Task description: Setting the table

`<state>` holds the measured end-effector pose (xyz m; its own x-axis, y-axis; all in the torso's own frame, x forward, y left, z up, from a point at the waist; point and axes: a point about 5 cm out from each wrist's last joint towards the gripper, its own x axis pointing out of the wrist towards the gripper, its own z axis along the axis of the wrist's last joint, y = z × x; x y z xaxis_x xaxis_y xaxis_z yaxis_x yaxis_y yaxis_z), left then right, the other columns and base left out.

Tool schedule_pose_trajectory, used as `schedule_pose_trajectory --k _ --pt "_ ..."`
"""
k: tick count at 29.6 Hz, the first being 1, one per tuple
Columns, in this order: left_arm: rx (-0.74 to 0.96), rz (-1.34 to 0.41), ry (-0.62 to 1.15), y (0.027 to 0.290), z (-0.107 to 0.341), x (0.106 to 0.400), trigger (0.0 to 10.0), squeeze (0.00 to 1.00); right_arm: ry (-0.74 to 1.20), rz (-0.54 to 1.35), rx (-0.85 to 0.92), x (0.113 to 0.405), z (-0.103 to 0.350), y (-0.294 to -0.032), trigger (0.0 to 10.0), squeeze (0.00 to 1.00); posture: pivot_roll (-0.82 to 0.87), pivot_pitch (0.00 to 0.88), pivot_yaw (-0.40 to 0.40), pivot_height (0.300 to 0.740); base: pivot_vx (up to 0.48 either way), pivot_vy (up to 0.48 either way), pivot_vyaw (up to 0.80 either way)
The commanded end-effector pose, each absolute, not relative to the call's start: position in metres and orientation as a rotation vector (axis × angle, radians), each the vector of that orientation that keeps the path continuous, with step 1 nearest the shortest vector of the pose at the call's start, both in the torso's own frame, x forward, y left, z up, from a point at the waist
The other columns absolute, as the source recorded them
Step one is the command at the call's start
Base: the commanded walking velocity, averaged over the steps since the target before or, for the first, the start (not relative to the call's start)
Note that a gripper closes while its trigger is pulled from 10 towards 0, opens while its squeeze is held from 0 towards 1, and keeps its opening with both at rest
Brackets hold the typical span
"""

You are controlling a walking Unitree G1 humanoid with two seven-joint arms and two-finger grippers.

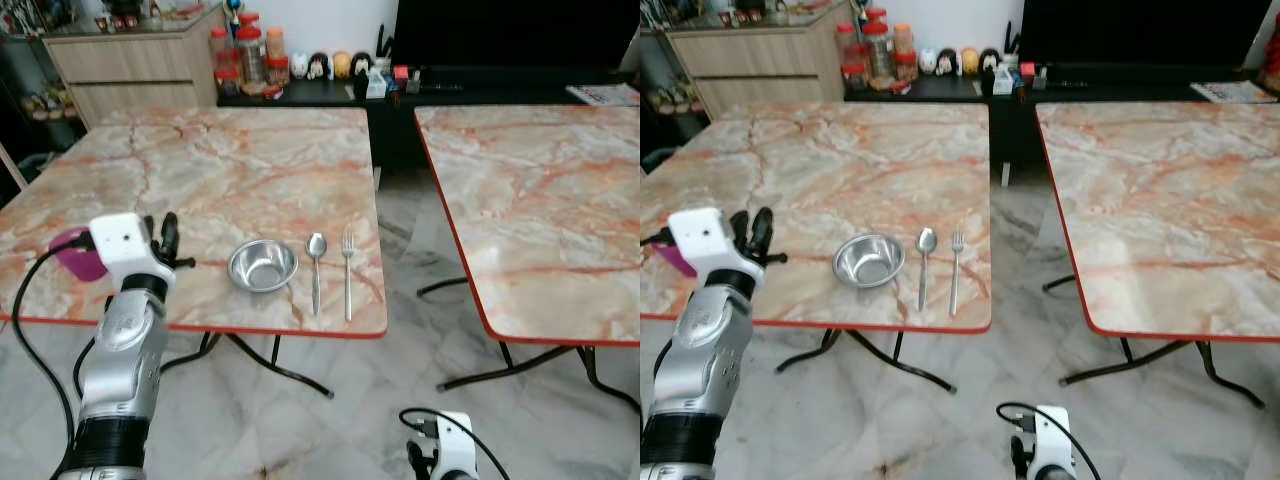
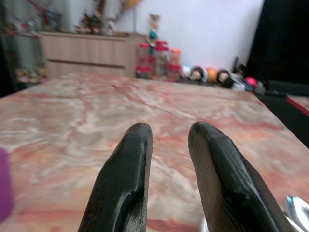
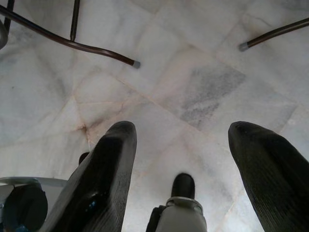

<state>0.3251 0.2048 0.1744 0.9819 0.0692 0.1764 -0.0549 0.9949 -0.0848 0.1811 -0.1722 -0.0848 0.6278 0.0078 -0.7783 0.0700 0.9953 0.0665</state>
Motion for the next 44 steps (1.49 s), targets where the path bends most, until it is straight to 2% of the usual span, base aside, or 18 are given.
schedule_pose_trajectory --k 1,2,3,10,14,15,19,21,23,27,40,44 --pt "-0.045 0.023 -0.119 0.192 0.172 0.336 10.0 0.00 0.885 -0.043 0.102 0.183 -0.084 -0.171 10.0 0.00 0.06 0.000 0.038 0.727 0.000 0.000 0.00" --pt "-0.063 0.009 -0.112 0.187 0.173 0.340 10.0 0.00 0.885 -0.043 0.101 0.184 -0.084 -0.171 10.0 0.00 0.06 0.000 0.038 0.727 0.000 0.000 0.00" --pt "-0.045 0.014 -0.106 0.181 0.175 0.346 10.0 1.00 0.886 -0.042 0.102 0.184 -0.084 -0.170 10.0 0.00 0.06 0.000 0.042 0.727 0.000 0.000 0.00" --pt "-0.057 0.009 -0.016 0.171 0.171 0.362 10.0 1.00 0.885 -0.035 0.103 0.184 -0.084 -0.168 10.0 0.00 0.05 0.000 0.046 0.727 0.000 0.000 0.00" --pt "-0.145 0.046 0.076 0.166 0.165 0.372 10.0 1.00 0.884 -0.030 0.098 0.186 -0.083 -0.168 10.0 0.00 0.03 0.000 0.053 0.727 0.000 0.000 0.00" --pt "-0.141 0.046 0.107 0.164 0.163 0.374 10.0 0.00 0.882 -0.034 0.099 0.187 -0.083 -0.169 10.0 0.00 0.03 0.000 0.052 0.727 0.000 0.000 0.00" --pt "-0.119 0.024 0.147 0.159 0.158 0.377 10.0 0.00 0.881 -0.035 0.097 0.187 -0.082 -0.169 10.0 0.00 0.03 0.000 0.048 0.727 0.000 0.000 0.00" --pt "-0.173 -0.038 0.214 0.152 0.151 0.378 10.0 0.00 0.882 -0.032 0.094 0.187 -0.082 -0.169 10.0 0.00 0.03 0.000 0.044 0.727 0.000 0.000 0.00" --pt "-0.222 -0.030 0.277 0.153 0.144 0.380 10.0 0.00 0.884 -0.027 0.091 0.186 -0.083 -0.169 10.0 0.00 0.03 0.000 0.044 0.727 0.000 0.000 0.00" --pt "-0.198 -0.036 0.294 0.154 0.144 0.381 10.0 0.00 0.887 -0.032 0.093 0.185 -0.083 -0.170 10.0 0.00 0.03 0.000 0.043 0.727 0.000 0.000 0.00" --pt "-0.220 0.054 0.333 0.168 0.137 0.384 10.0 0.00 0.889 -0.040 0.098 0.184 -0.083 -0.173 10.0 0.00 0.02 0.000 0.038 0.727 0.000 0.000 0.00" --pt "-0.232 0.101 0.370 0.184 0.128 0.380 10.0 0.00 0.891 -0.040 0.098 0.183 -0.084 -0.173 10.0 0.00 0.02 0.000 0.037 0.727 0.000 0.000 0.00"
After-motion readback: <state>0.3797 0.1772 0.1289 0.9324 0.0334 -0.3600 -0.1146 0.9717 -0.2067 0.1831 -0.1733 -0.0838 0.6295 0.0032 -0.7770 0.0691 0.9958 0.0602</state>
